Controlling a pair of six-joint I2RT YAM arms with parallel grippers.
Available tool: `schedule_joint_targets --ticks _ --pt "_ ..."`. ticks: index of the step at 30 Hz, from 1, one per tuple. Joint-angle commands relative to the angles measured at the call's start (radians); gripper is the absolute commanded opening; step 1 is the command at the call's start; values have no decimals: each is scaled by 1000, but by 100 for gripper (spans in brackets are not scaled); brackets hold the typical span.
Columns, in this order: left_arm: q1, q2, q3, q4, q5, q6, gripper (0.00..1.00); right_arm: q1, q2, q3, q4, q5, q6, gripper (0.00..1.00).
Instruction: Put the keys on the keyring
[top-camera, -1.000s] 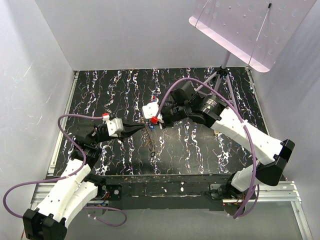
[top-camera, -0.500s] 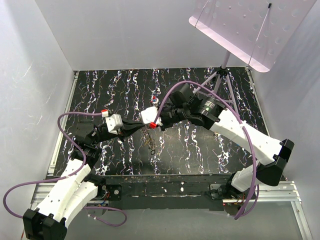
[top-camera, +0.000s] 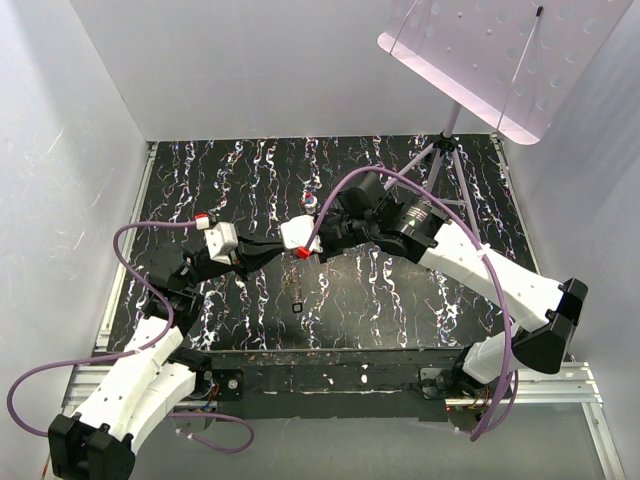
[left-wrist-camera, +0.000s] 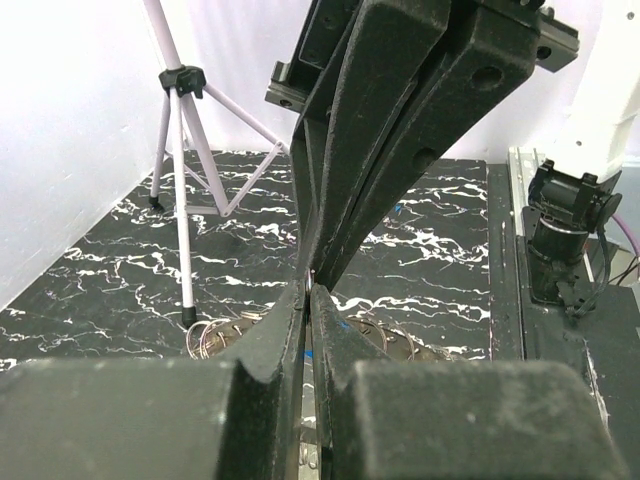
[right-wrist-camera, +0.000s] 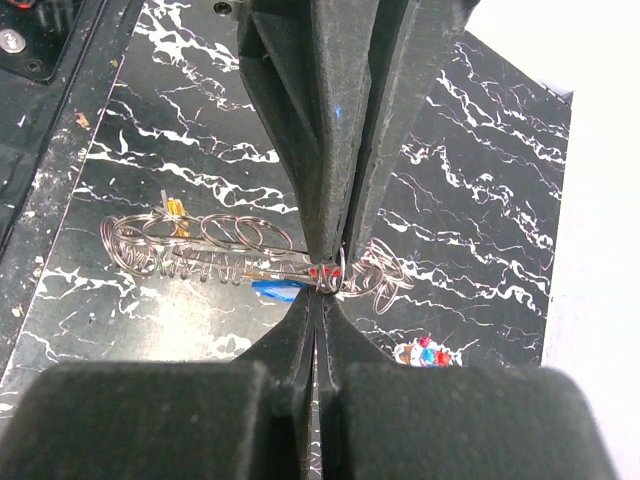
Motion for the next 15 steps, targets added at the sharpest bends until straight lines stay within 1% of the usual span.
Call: schedule_joint_targets --ticks 1,4,7,11,13,15 --pt "5 -10 -3 184 -38 -77 0 6 -20 -22 30 -9 75 1" --pt "6 1 -13 220 -36 -103 0 6 -30 -25 56 -6 106 1" --pt "6 3 -19 218 -35 -108 0 3 -50 -25 57 -7 124 2" --pt "8 4 -20 221 -23 -112 0 -11 -92 -25 45 -33 147 32" --pt "10 9 -21 243 -12 -140 0 -20 -110 -25 36 -50 160 39" --pt "16 12 -26 278 -7 -173 0 -29 -127 -28 22 -70 166 44"
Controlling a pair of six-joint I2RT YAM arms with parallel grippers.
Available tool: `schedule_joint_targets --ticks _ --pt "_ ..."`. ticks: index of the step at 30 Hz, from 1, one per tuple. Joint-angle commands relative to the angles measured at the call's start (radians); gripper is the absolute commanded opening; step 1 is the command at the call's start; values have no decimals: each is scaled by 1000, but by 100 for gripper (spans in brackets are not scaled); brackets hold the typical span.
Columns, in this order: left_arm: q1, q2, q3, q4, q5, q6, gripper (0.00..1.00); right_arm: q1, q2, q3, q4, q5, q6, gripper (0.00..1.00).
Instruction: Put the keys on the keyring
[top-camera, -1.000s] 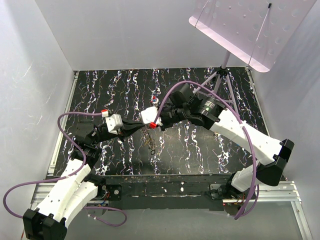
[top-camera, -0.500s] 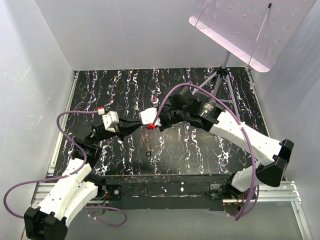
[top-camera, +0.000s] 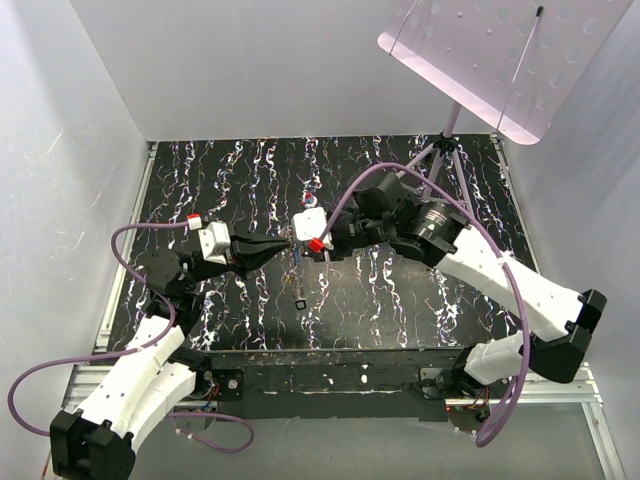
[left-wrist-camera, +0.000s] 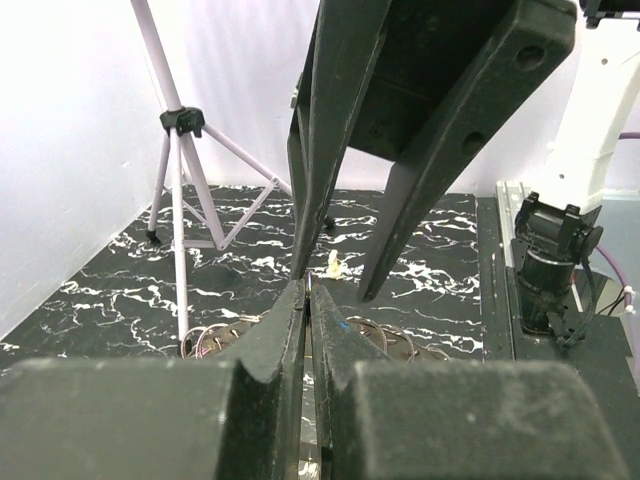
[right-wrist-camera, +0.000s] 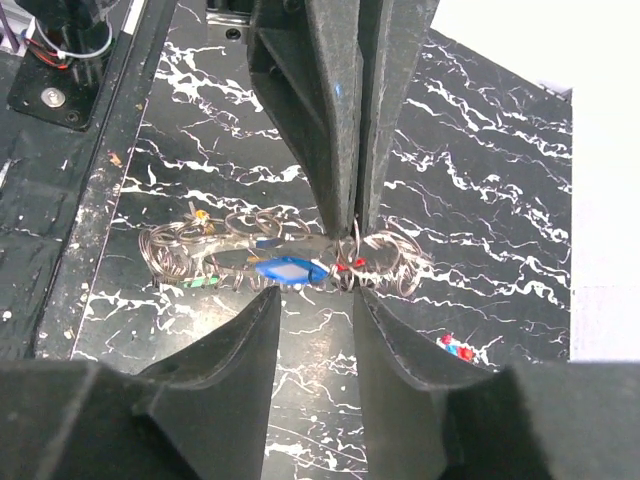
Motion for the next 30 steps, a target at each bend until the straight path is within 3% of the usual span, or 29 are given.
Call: schedule_joint_targets --ticks 1,7,13,22,30 --pt "11 -2 -5 125 -5 -78 0 -24 -72 -4 -11 -63 43 46" --pt "21 5 -46 298 -1 -210 0 -75 -73 38 -43 -216 95 53" --pt "22 22 -75 448 -21 -331 0 -85 -14 105 -8 -321 233 53" --pt "24 8 -103 490 -31 -370 0 -87 59 170 40 -365 406 49" --pt "22 -4 -106 490 -39 -370 0 -85 92 190 35 -367 449 40"
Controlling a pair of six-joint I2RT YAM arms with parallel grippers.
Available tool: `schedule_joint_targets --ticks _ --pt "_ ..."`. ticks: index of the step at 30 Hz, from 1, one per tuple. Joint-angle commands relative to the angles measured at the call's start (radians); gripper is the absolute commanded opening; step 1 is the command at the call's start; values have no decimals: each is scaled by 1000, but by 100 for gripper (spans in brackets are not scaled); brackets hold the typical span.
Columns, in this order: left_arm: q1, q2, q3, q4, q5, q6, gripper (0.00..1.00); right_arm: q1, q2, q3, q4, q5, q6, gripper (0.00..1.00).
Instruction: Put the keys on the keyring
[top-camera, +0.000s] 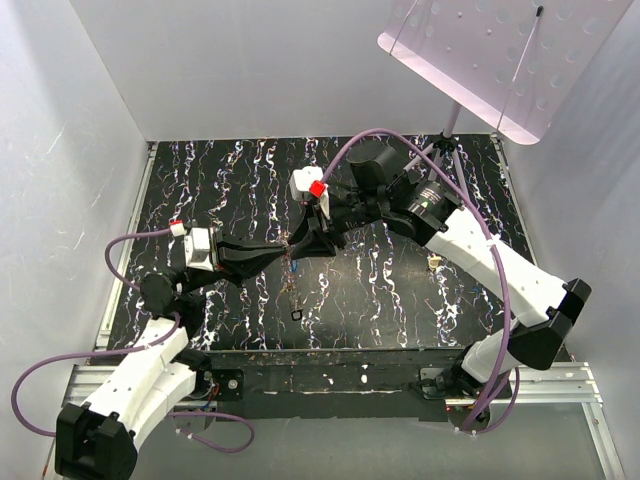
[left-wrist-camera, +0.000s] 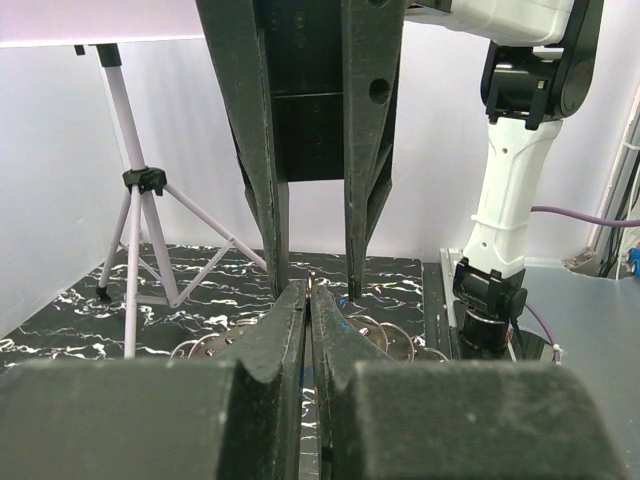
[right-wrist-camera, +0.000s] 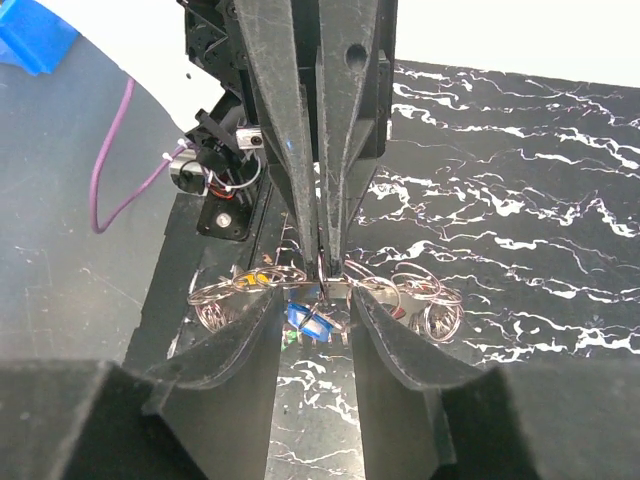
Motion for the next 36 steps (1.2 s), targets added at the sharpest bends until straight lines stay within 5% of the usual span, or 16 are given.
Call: schedule_joint_targets --ticks 1,8,16,23,30,34,36 --pt "4 -24 1 47 -42 -7 0 -2 5 39 35 -22 53 38" --pt "5 -25 -2 51 -48 -11 0 -2 0 29 35 -13 61 27" --pt "4 -22 -14 73 -59 -27 0 -2 22 30 61 -11 101 2" --pt "7 -48 -43 -13 -85 -10 1 -2 17 35 24 13 66 1" --pt "34 -151 48 -428 -39 79 71 -14 -4 32 -256 59 -229 1" --pt "34 -116 231 -883 -19 226 98 -18 19 91 -517 148 -479 1" --pt "36 -67 308 -1029 9 280 98 -28 49 168 -649 186 -566 1"
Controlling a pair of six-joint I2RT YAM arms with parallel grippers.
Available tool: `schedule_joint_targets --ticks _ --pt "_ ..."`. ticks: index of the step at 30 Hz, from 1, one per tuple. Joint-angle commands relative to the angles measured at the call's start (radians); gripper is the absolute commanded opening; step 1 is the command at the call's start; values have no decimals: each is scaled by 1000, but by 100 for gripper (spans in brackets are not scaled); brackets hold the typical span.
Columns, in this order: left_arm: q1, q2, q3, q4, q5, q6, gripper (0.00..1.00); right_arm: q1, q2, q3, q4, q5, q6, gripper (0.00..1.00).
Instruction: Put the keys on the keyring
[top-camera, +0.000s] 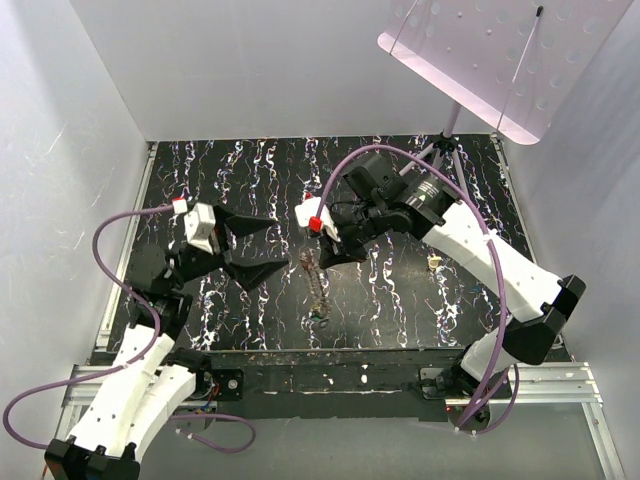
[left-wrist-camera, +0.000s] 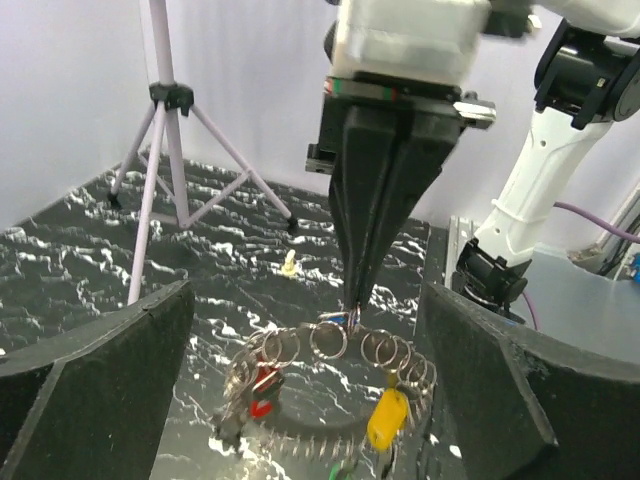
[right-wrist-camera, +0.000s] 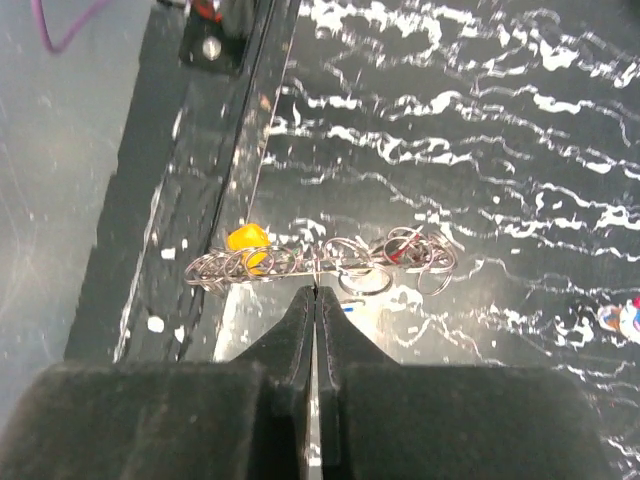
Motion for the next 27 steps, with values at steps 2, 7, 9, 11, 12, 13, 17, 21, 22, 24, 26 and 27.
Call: schedule_joint_targets --ticks 2,7,9,11,12,13,17,21,22,24,26,27 --pt "7 109 201 -545 95 193 98 -21 81 224 -406 107 -316 1" --pt "-45 201 221 -563 147 245 96 -66 175 330 -561 118 -340 1" --pt "-118 204 219 -565 86 304 96 -79 190 339 -584 112 -343 1" --pt "-161 215 228 -566 17 341 91 -96 201 342 -601 98 -345 1" --pt "-171 224 236 -566 -1 352 88 -102 206 345 -607 90 -347 1" --pt "-174 235 244 -565 -24 357 83 -107 209 345 -612 86 -347 1" --pt "-204 285 245 -505 -83 366 67 -124 227 339 -627 60 -340 1" --pt "-260 307 179 -326 -130 369 52 -132 233 331 -626 29 -324 1" --pt "-272 310 160 -286 -143 369 46 -133 233 331 -627 26 -317 1" --pt "-293 313 133 -229 -192 389 43 -138 232 328 -626 14 -311 1" --pt "-312 316 110 -185 -222 409 43 -139 230 327 -627 3 -308 1" --pt "-320 319 107 -177 -236 424 42 -139 232 324 -629 0 -307 1"
